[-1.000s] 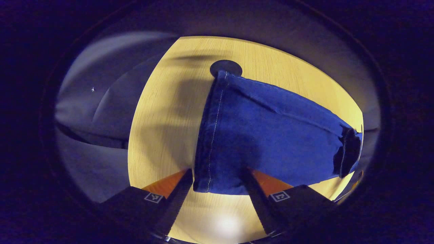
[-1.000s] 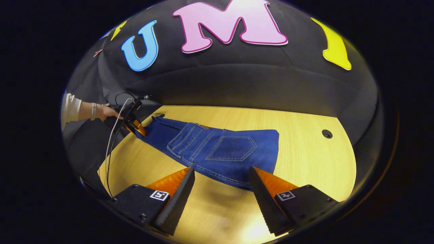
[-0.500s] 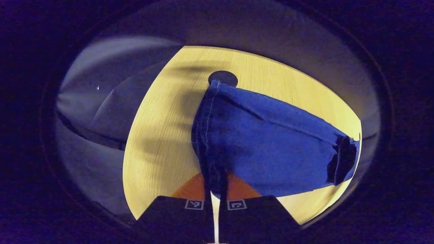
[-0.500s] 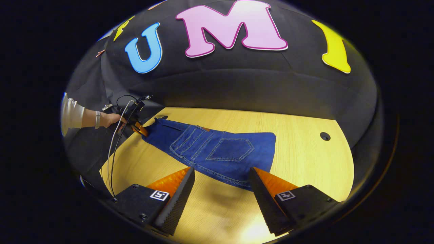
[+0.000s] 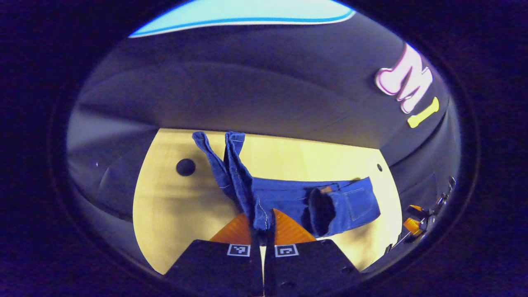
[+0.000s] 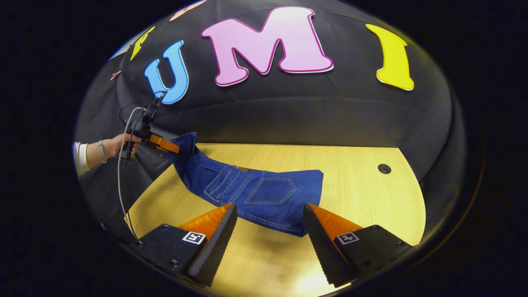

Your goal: Grasp the waist and the cuffs of the jeans and fold them to make the two legs overlap; first hold the waist and fold one-third of the jeans toward the cuffs, then hold the cuffs and fold the remaining one-third in the same direction to finish folding.

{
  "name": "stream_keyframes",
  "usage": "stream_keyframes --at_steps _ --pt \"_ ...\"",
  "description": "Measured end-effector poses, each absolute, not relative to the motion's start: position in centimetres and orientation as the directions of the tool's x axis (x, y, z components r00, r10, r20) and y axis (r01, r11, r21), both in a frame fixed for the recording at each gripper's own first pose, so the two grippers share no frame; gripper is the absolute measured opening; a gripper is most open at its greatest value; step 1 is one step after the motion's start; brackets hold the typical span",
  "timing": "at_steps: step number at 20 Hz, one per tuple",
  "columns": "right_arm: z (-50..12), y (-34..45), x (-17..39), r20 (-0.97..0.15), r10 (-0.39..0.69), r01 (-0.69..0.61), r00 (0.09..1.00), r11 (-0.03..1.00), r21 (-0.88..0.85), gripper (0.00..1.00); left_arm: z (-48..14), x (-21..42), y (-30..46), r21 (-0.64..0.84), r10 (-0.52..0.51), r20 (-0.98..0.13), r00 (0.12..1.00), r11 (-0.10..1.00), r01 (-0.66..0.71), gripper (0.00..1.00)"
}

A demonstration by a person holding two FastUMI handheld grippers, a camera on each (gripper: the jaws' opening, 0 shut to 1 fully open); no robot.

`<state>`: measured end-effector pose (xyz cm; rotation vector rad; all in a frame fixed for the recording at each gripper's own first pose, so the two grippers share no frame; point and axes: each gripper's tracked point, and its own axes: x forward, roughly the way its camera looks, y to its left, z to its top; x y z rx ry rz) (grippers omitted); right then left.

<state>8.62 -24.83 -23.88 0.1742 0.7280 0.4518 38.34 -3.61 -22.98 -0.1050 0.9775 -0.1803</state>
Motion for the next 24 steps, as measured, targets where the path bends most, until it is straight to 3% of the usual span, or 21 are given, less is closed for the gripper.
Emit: stream_keyframes --at_steps 5,9,15,17,20,24 --pt "-22.8 -26.4 8.2 -0.59 0.444 -0.343 0.674 0.896 0.283 0.98 -21.2 39.5 -18.1 -0.208 -0.361 -0.755 0.548 0.923 0.322 0.07" --pt "-22.6 -28.9 7.7 -0.596 0.422 -0.345 0.683 0.906 0.246 0.98 -26.1 38.4 -27.7 -0.301 -0.452 -0.78 0.434 0.878 0.374 0.07" --pt "-22.4 -31.8 7.4 -0.59 0.422 -0.365 0.688 0.904 0.22 0.98 -39.2 34.3 -28.8 -0.156 -0.267 -0.923 0.276 0.917 0.366 0.1" --pt "-22.4 -32.8 7.7 -0.588 0.424 -0.372 0.689 0.903 0.215 0.98 -41.7 33.7 -28.4 -0.153 -0.244 -0.934 0.261 0.933 0.325 0.22" --pt "-22.2 -34.1 8.4 -0.578 0.43 -0.361 0.694 0.902 0.237 0.99 -42.3 34.4 -28.1 -0.155 -0.23 -0.927 0.296 0.954 0.256 0.49" --pt "-21.8 -35.4 9.3 -0.554 0.433 -0.352 0.71 0.901 0.253 0.98 -41.1 33.8 -28.9 -0.115 -0.196 -0.919 0.342 0.963 0.244 0.59"
